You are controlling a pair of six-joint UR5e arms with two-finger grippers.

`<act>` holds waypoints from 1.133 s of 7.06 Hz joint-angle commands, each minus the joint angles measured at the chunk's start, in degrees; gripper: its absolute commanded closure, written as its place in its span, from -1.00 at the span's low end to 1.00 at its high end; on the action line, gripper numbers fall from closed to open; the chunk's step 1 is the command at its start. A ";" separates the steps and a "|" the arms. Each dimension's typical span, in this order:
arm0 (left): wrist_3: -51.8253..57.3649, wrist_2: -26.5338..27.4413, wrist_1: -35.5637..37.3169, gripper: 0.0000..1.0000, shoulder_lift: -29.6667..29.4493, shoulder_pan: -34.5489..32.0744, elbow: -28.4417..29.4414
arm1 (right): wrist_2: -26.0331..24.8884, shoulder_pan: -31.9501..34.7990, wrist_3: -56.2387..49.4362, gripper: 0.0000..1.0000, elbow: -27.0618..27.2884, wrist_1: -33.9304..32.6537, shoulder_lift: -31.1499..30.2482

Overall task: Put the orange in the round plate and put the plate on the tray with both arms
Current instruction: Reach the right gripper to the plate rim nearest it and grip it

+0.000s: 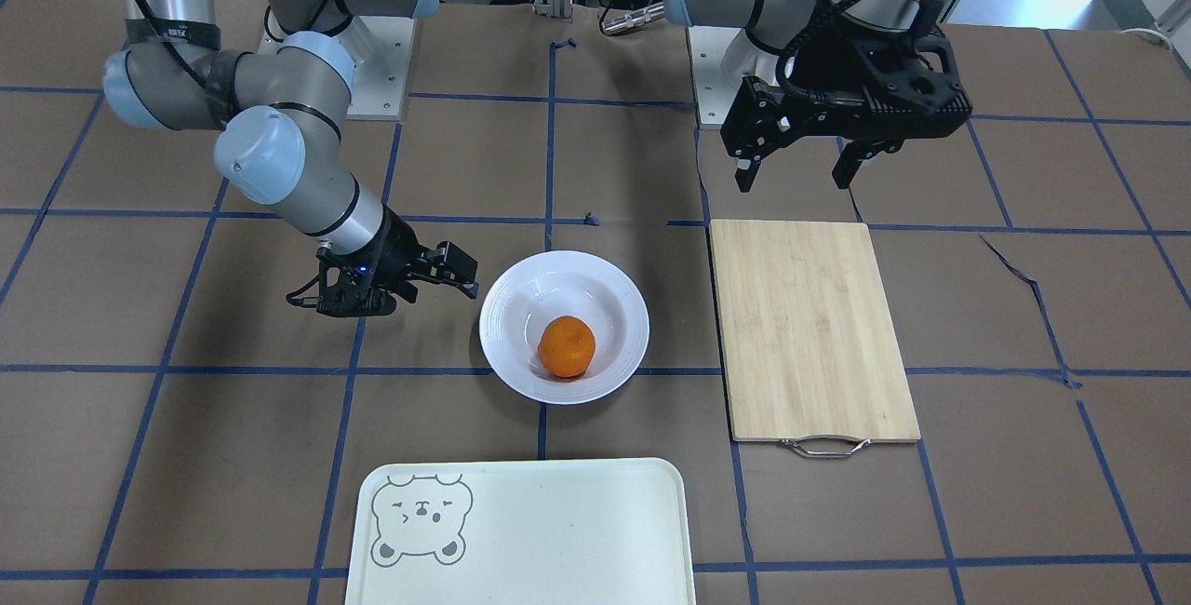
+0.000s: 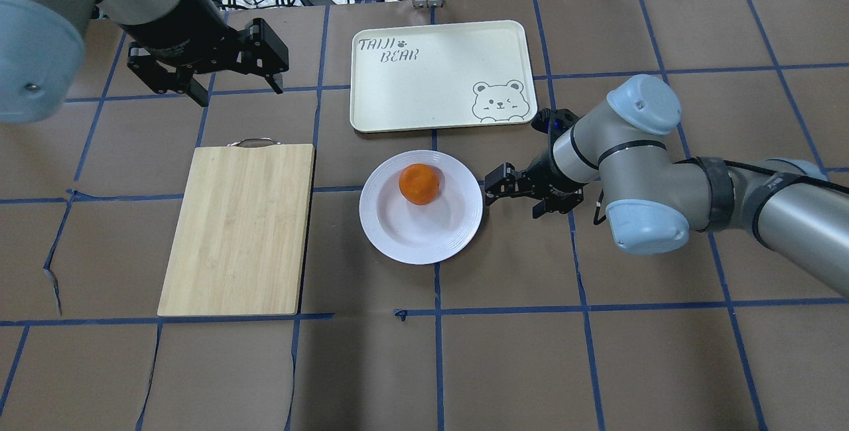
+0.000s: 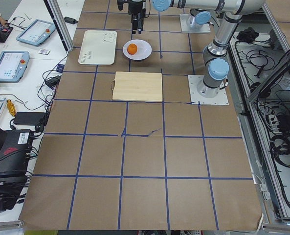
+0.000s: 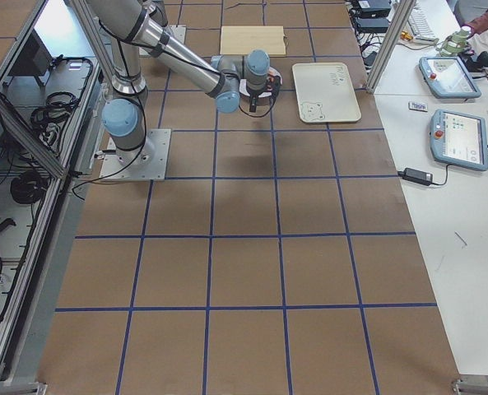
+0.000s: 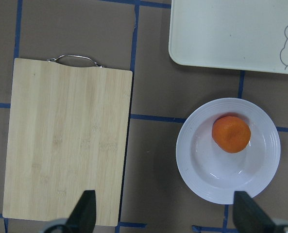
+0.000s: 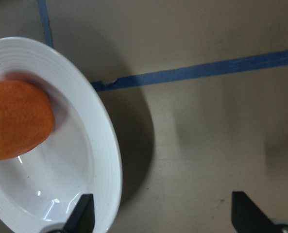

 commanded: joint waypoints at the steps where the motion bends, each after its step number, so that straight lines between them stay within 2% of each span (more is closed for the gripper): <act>1: 2.85 0.04 -1.84 -1.00 0.38 1.02 0.49 | 12.32 0.39 0.48 -1.00 1.32 -3.97 3.80; 3: 3.46 0.21 -2.10 -1.00 0.99 1.10 0.05 | 13.25 1.09 1.53 -1.00 1.32 -5.37 5.65; 5: 3.64 0.30 -2.10 -1.00 1.08 1.10 0.05 | 13.51 2.32 7.06 -1.00 0.27 -7.56 6.70; 8: 3.64 0.30 -2.01 -1.00 1.08 1.10 0.05 | 13.42 2.33 9.87 -1.00 -3.33 -11.80 10.05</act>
